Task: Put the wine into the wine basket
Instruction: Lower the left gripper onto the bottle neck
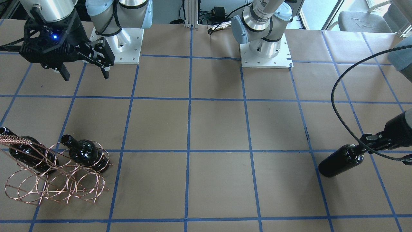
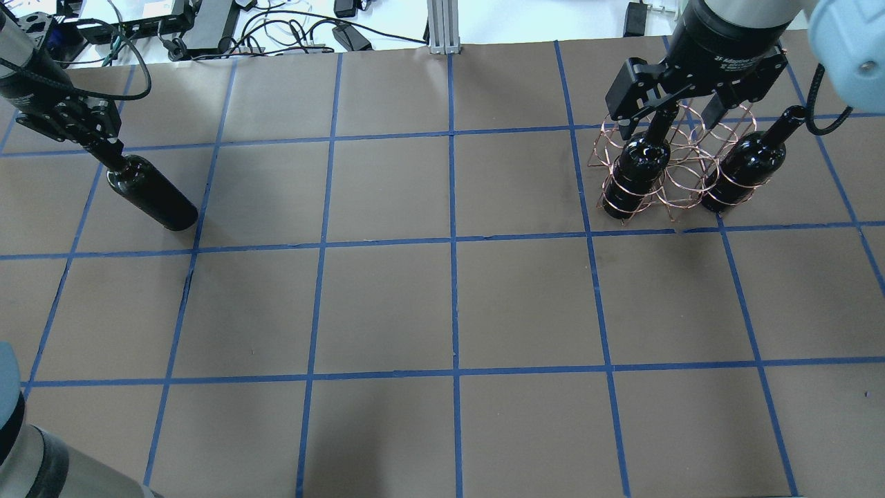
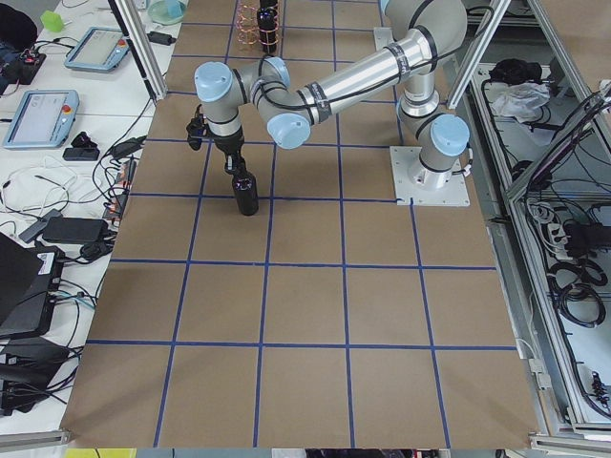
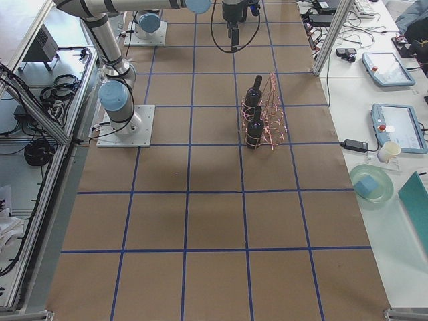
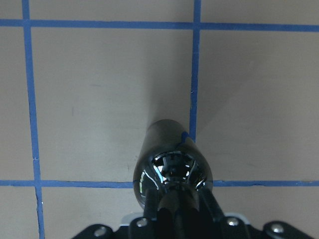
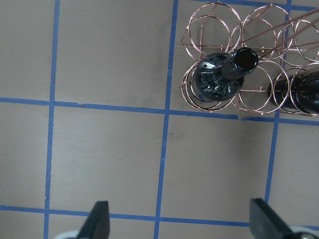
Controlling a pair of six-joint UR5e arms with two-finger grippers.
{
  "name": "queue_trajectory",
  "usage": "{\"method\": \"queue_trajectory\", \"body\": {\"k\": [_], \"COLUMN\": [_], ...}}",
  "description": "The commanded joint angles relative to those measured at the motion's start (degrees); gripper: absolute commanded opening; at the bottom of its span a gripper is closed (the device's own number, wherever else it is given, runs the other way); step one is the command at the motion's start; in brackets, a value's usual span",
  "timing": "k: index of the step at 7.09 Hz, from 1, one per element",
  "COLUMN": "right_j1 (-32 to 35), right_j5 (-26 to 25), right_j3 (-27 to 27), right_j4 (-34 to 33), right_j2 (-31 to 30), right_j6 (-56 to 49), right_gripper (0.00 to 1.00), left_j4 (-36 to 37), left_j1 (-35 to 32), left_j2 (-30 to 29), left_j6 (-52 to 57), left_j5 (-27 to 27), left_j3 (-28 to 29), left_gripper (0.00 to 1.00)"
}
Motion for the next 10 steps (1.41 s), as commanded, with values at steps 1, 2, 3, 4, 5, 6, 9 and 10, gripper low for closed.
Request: {"method": "queue_trajectory", "body": {"k": [1, 2, 3, 4, 5, 6, 9, 10], "right_j1": [0.00, 0.00, 0.00, 0.00, 0.00, 0.00, -0.09, -0.09], "right_j5": [0.00, 0.00, 0.00, 0.00, 0.00, 0.00, 0.00, 0.00], "right_j3": [0.00, 0.00, 0.00, 0.00, 0.00, 0.00, 0.00, 0.00], "right_j4": [0.00, 0.00, 0.00, 0.00, 0.00, 0.00, 0.00, 0.00], "right_j2": [0.00, 0.00, 0.00, 0.00, 0.00, 0.00, 0.00, 0.00], "right_j6": [0.09, 0.09, 0.00, 0.00, 0.00, 0.00, 0.00, 0.00], "right_gripper": [0.99, 0.99, 0.99, 0.99, 0.99, 0.99, 0.99, 0.99], "left_j4": [-0.44, -0.53, -0.70, -0.62, -0.53, -0.53, -0.70, -1.14], "left_j1": [0.01, 0.01, 0.01, 0.01, 0.01, 0.01, 0.01, 0.01], "left_j2": [0.13, 0.31, 0.40, 0.31, -0.12, 0.04, 0.13, 0.31], "left_j6": [0.06, 0.15, 0.15, 0.07, 0.06, 0.06, 0.15, 0.15], "left_j5": [0.07, 0.51, 0.86, 0.86, 1.04, 1.74, 1.74, 1.66], "left_j3": [-0.14, -0.14, -0.14, -0.14, -0.06, 0.12, 0.03, -0.05], "left_gripper": [0.00, 0.00, 0.00, 0.00, 0.00, 0.46, 0.82, 0.67]}}
